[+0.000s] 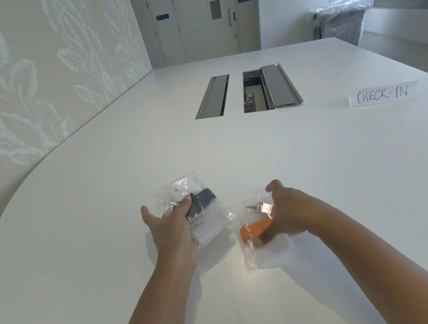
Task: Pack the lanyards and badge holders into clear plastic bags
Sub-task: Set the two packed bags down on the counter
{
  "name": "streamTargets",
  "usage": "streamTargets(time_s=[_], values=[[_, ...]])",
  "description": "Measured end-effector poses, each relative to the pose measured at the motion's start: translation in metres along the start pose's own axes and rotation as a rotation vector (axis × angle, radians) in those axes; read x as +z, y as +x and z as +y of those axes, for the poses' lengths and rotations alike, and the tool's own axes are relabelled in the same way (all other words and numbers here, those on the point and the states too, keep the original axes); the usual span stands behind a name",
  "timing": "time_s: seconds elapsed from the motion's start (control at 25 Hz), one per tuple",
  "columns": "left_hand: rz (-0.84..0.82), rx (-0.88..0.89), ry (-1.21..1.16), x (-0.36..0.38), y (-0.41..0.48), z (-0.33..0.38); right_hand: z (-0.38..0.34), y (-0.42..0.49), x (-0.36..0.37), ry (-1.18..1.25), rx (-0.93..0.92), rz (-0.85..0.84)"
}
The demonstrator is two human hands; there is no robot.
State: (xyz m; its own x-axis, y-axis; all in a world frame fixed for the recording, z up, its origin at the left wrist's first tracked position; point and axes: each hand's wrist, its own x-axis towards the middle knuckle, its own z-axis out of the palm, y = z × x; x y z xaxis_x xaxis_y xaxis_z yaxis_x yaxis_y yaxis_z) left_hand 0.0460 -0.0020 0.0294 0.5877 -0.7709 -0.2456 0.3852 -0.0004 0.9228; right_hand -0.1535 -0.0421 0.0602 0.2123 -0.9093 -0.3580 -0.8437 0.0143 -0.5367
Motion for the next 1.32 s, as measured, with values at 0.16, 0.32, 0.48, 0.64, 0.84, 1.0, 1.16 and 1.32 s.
streamTargets(time_s=[0.16,0.32,0.48,0.64,0.84,1.0,1.16,1.32], values=[[-0.118,0.037,0.067,0.005,-0.004,-0.005,0.016,0.010,-0.017,0.522,-0.017,0.313],[-0.225,0.023,0.101,0.013,-0.008,-0.014,0.019,0.009,-0.026,1.089,-0.110,0.374],[-0.286,-0.033,0.001,0.024,-0.013,-0.019,-0.012,0.000,0.006,0.844,-0.259,0.267],[-0.450,-0.104,-0.149,0.027,-0.021,-0.019,-0.028,-0.011,0.019,0.398,-0.316,0.311],[-0.394,-0.045,-0.173,0.019,-0.016,-0.018,-0.030,-0.024,0.013,0.713,-0.306,0.105],[-0.398,-0.030,-0.109,0.037,-0.023,-0.009,-0.023,-0.010,-0.007,0.794,-0.249,0.123],[-0.425,0.016,-0.004,0.085,-0.037,0.001,-0.002,-0.017,-0.047,0.800,-0.245,0.216],[-0.484,-0.004,0.113,0.179,-0.058,-0.002,0.052,-0.013,-0.105,0.809,-0.257,0.443]])
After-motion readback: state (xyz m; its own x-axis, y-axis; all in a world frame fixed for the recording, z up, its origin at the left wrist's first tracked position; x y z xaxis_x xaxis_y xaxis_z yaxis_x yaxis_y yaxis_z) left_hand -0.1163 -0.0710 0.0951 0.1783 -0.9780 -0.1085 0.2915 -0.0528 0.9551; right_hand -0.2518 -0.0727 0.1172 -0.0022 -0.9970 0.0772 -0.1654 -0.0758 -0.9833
